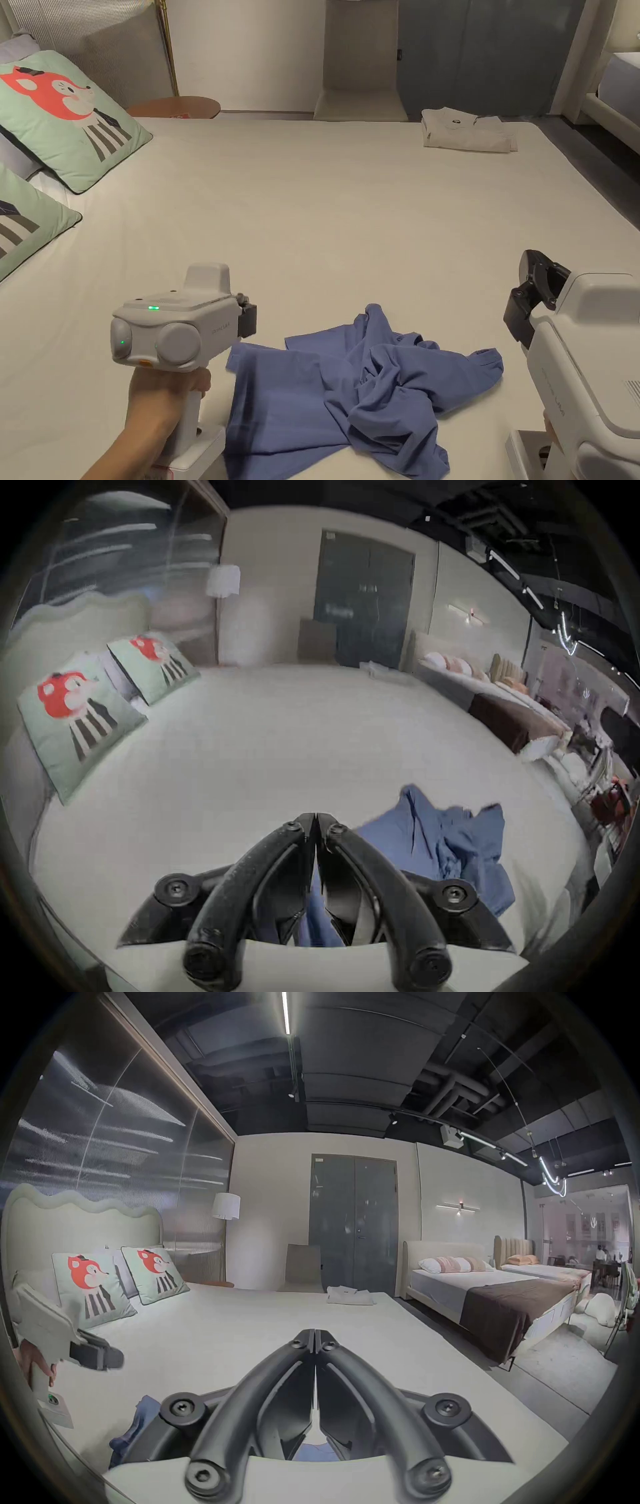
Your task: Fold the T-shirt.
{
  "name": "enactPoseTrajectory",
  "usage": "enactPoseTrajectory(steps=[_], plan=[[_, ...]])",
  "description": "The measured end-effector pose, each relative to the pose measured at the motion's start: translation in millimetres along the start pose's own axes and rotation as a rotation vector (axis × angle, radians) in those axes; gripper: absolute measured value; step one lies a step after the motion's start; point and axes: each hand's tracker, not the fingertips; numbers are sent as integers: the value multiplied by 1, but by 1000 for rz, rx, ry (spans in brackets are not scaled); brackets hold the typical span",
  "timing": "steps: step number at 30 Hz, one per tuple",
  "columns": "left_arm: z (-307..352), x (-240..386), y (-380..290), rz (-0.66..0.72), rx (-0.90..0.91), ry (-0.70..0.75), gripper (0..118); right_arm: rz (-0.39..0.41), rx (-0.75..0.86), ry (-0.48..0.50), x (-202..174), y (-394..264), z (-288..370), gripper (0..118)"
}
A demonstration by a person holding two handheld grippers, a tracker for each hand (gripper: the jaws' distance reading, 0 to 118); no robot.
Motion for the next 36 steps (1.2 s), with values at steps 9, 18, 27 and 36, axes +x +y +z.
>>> enactPoseTrajectory(steps=[9,18,27,36], plan=[[-87,-24,-17,90,-247,36,97,5,-67,-15,11,-28,-26,1],[-109,-19,-38,67,-301,76,67,-4,-134,-29,18,-51,-44,1],[-82,8,-31,-100,-180,45,11,-43,-384,-41,28,-71,-90,10],[-43,13,-10,-82,-93,-23,10,-59,-831,-39,41,-139,-168,101]])
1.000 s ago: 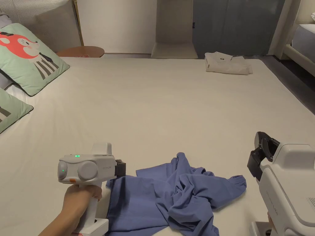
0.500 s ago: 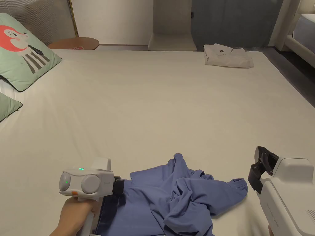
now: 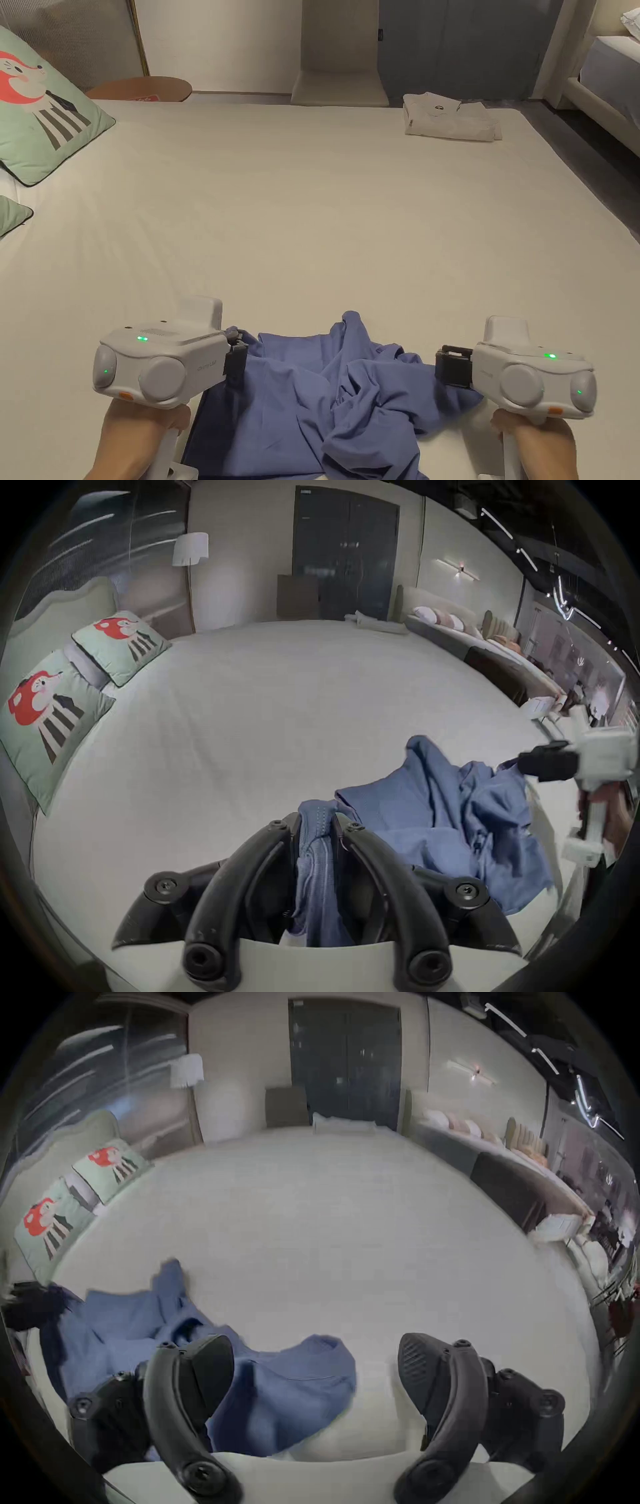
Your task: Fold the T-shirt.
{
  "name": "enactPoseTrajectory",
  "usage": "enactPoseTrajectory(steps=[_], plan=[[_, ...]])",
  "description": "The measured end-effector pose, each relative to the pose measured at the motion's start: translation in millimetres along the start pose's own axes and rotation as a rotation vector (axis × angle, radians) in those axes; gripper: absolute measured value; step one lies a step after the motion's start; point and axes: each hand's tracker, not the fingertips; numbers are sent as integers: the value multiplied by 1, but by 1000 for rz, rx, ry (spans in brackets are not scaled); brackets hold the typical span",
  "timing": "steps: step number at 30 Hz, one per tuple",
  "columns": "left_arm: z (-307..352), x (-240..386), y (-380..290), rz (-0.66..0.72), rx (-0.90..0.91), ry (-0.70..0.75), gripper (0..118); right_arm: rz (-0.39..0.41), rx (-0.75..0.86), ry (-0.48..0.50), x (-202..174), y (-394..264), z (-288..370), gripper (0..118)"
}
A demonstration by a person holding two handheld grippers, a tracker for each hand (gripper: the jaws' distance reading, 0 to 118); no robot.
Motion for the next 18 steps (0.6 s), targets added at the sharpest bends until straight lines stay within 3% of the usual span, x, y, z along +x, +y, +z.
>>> enactPoseTrajectory(steps=[2,4,6,7,8,9,10,15,18], plan=[[1,-1,0,8,3,-7,10,-13,-55,23,-2,-3,-10,92],[-1,-3,0,15,3,-11,10,-19,-82,60,-2,-6,-15,75],[-1,-6,-1,24,4,-14,10,-13,-64,69,-5,-12,-13,51],[0,-6,-2,32,3,-16,10,9,-38,55,-7,-12,-9,28],[0,-8,-3,45,5,-22,10,35,-23,59,-8,-12,-5,17],[0,-10,-3,60,8,-27,10,40,-13,96,-9,-10,-1,17],[0,-12,-4,75,9,-30,10,28,-9,100,-10,-9,5,10],[11,-29,0,174,37,-72,10,91,173,50,-11,6,57,10],[27,-36,13,184,77,-65,10,89,291,36,-1,31,87,9]])
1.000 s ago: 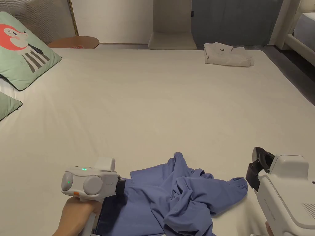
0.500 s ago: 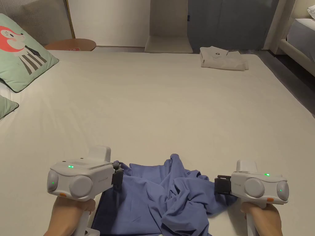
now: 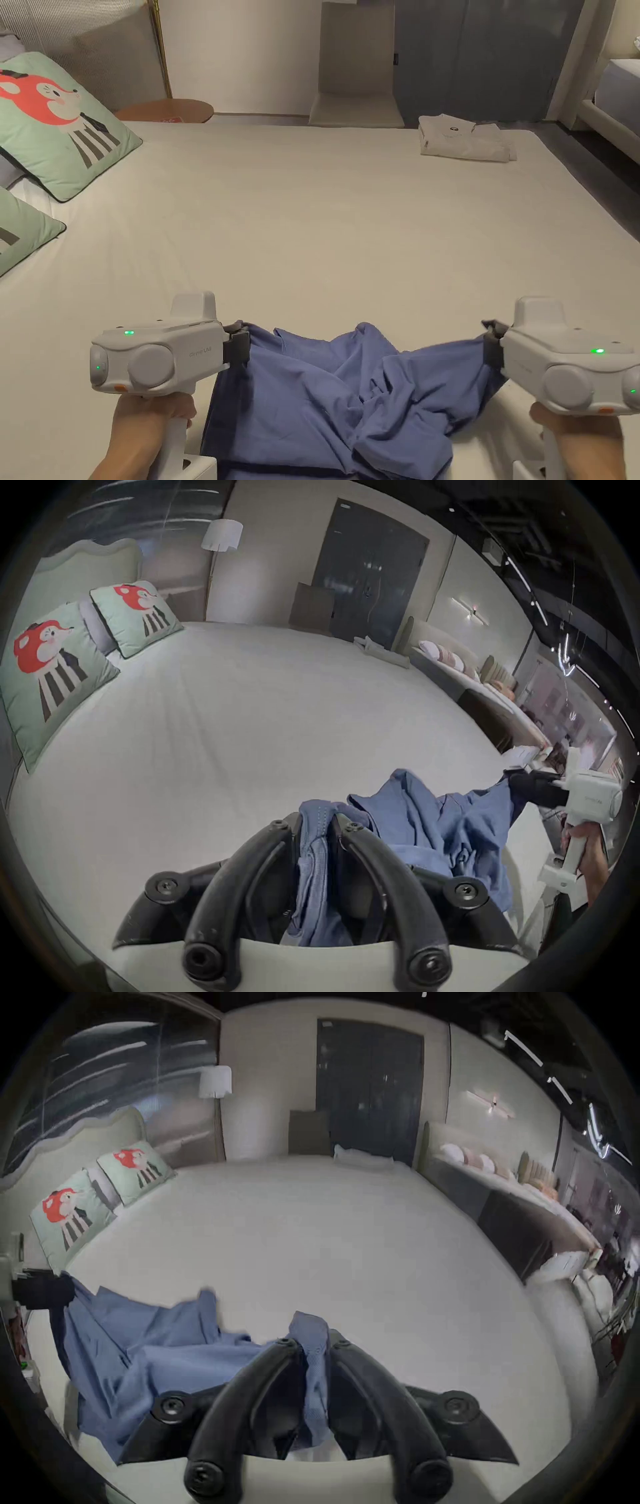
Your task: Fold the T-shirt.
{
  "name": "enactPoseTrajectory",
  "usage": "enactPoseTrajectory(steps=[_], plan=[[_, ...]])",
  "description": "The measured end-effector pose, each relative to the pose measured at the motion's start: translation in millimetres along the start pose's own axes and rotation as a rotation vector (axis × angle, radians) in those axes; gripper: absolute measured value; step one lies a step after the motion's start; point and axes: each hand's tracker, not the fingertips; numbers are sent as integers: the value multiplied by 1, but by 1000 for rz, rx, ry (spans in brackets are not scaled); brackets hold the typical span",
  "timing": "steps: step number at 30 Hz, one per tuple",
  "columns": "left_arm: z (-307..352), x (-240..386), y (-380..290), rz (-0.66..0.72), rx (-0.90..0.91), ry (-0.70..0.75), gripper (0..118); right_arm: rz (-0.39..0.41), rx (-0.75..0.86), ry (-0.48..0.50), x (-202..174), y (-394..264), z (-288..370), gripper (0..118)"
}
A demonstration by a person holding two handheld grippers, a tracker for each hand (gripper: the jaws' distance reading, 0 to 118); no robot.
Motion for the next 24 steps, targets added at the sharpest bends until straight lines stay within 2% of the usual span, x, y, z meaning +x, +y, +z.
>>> enactPoseTrajectory(steps=[2,14,21,24], plan=[[11,-3,16,-20,39,23,10,30,69,-33,7,25,15,9],[75,-16,165,-86,311,166,10,16,348,-117,55,170,27,9],[68,-29,256,-72,406,218,10,1,444,-136,68,237,14,9],[56,-38,283,-55,427,236,10,-30,460,-127,76,254,2,9]])
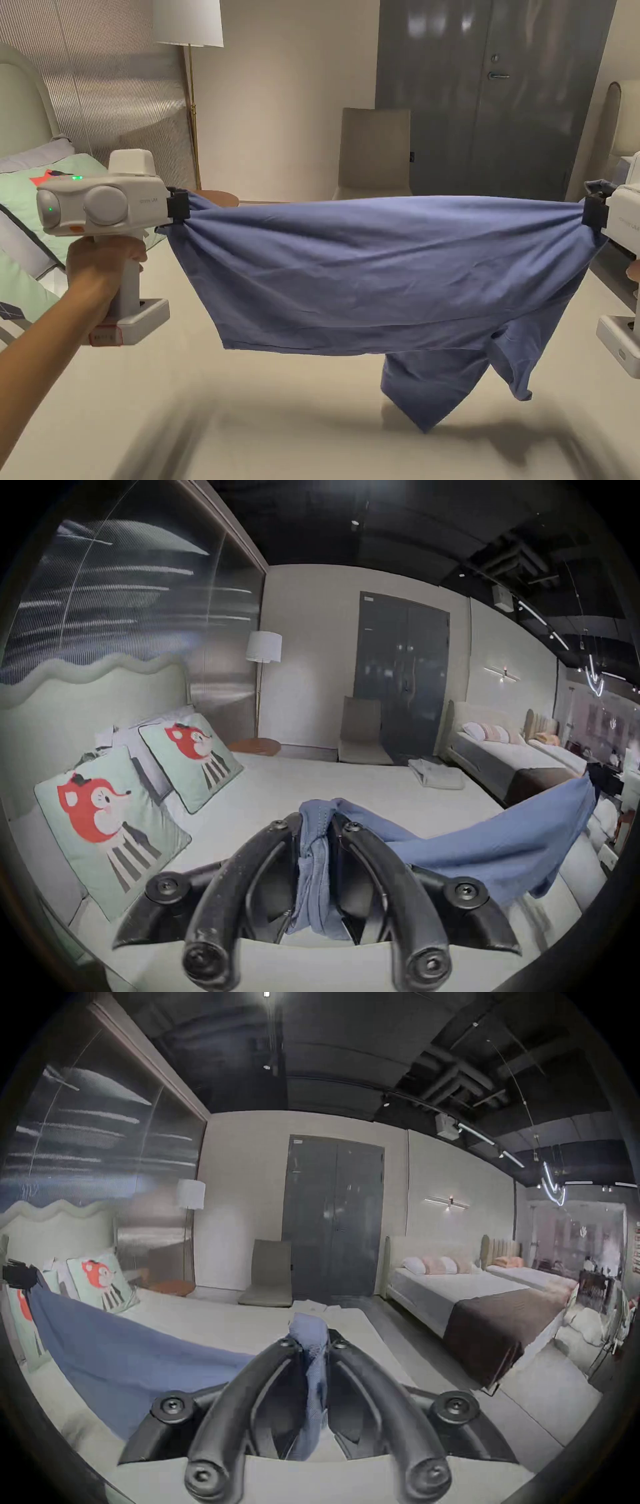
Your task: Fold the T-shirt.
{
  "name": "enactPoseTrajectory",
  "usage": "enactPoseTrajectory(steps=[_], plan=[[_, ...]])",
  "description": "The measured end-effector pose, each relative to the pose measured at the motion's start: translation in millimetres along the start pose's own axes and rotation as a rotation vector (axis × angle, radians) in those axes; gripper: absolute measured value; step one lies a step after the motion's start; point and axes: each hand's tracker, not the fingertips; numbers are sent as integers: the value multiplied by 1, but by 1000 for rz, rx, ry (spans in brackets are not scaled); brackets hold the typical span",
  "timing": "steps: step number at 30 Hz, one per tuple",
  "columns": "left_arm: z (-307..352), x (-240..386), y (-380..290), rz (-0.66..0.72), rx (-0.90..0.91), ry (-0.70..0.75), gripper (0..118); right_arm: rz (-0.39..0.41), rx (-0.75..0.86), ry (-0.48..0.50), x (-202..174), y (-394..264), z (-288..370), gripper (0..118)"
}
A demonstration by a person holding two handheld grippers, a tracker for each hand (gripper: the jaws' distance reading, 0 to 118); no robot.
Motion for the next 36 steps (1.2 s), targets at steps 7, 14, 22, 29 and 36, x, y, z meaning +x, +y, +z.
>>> enactPoseTrajectory(steps=[7,14,22,29,36], plan=[[-44,2,-1,55,41,-2,10,40,33,-30,-12,-20,-30,9],[-78,-1,-61,-4,4,55,10,126,-34,-29,-29,-84,-46,9],[-76,-22,-159,7,-161,75,10,99,-203,8,-34,-174,-22,9],[-21,-45,-250,41,-292,80,10,60,-351,41,-29,-245,39,10],[61,-61,-311,112,-387,85,10,32,-429,63,-17,-291,122,10]])
